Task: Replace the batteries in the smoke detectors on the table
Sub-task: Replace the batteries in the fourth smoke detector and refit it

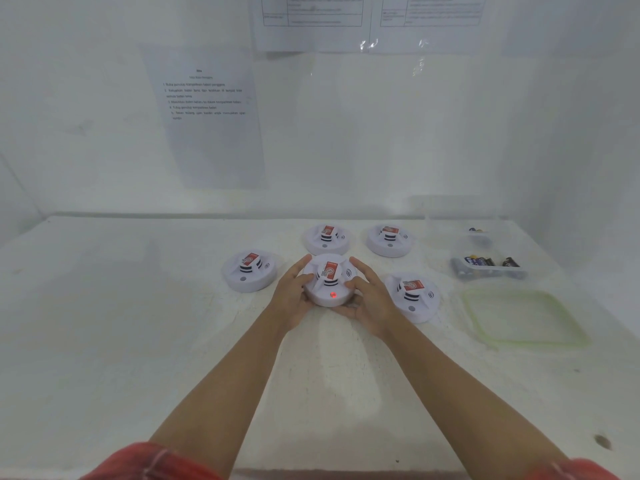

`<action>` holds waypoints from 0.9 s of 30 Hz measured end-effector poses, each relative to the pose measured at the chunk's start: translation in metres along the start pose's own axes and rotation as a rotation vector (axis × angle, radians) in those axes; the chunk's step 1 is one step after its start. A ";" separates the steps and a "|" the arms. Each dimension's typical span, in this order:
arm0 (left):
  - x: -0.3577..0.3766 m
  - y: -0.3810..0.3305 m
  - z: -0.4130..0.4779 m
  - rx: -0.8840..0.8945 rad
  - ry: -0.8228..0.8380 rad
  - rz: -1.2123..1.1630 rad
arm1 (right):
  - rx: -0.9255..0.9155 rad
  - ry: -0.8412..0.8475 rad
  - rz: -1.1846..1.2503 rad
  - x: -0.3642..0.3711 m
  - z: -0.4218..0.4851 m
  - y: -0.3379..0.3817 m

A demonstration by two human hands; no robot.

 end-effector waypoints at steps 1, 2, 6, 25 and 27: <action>0.000 0.000 0.000 0.000 0.002 -0.002 | -0.001 0.000 -0.003 0.000 0.000 0.000; 0.000 -0.001 -0.001 0.001 0.002 -0.002 | -0.001 0.002 -0.002 0.000 0.000 0.000; 0.003 -0.003 -0.002 0.020 0.029 0.016 | 0.003 0.012 -0.001 0.001 0.000 0.000; 0.001 0.000 -0.008 0.004 0.000 0.048 | 0.005 -0.020 -0.073 -0.003 -0.003 -0.003; -0.002 0.002 -0.006 0.000 -0.016 0.064 | -0.002 -0.034 -0.107 -0.005 -0.001 -0.004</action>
Point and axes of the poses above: each hand's wrist, its own z-axis towards the middle knuckle, its own x-axis out of the palm, y = z × x, the point moved 10 cm from there along z, towards the middle knuckle, and after that the axes turned 3 degrees about x, right-handed, at the moved point
